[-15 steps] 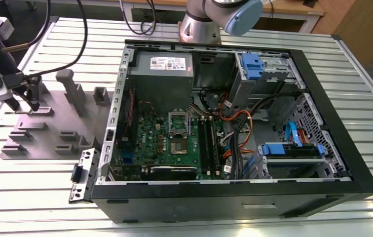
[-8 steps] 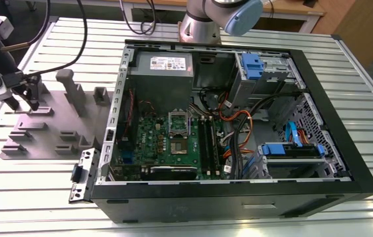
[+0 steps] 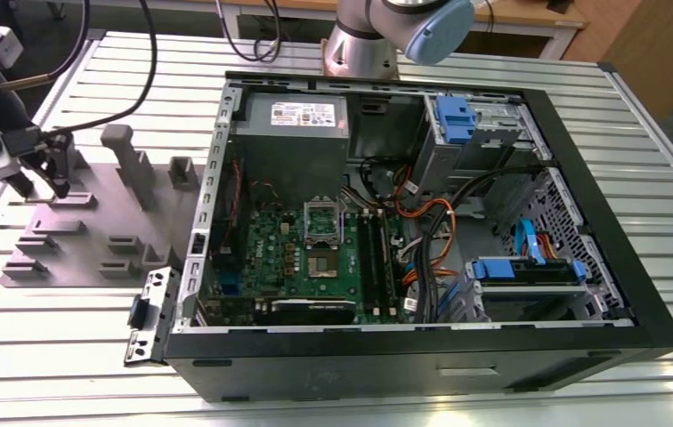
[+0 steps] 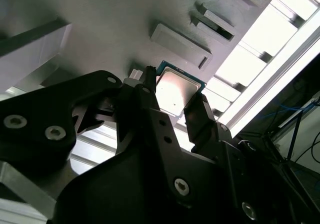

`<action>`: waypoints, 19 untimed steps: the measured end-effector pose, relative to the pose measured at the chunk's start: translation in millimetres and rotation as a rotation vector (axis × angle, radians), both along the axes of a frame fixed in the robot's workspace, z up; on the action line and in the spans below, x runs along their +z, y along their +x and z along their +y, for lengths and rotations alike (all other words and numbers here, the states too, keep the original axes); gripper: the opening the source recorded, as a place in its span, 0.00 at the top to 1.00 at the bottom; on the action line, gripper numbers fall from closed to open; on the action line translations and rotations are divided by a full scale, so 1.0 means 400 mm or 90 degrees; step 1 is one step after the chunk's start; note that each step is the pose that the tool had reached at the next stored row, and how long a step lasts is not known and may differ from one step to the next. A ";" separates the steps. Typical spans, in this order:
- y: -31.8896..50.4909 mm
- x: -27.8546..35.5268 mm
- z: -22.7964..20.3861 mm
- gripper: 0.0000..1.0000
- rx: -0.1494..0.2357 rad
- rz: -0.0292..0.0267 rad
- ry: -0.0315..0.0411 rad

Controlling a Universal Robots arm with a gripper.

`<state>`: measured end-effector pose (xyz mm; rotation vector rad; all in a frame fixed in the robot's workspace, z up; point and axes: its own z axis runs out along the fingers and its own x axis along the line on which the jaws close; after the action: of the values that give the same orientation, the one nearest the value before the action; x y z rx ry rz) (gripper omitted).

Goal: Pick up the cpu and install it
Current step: 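Pick up the cpu and move it towards the insertion slot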

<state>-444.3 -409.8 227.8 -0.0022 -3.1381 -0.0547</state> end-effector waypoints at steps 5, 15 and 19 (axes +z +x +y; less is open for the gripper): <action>0.000 0.003 0.000 0.53 0.000 0.0000 0.0000; 0.000 0.008 0.000 0.53 0.000 0.0000 0.0000; 0.000 0.010 0.000 0.53 0.000 0.0000 0.0000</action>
<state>-444.3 -409.8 231.6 -0.0022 -3.1381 -0.0547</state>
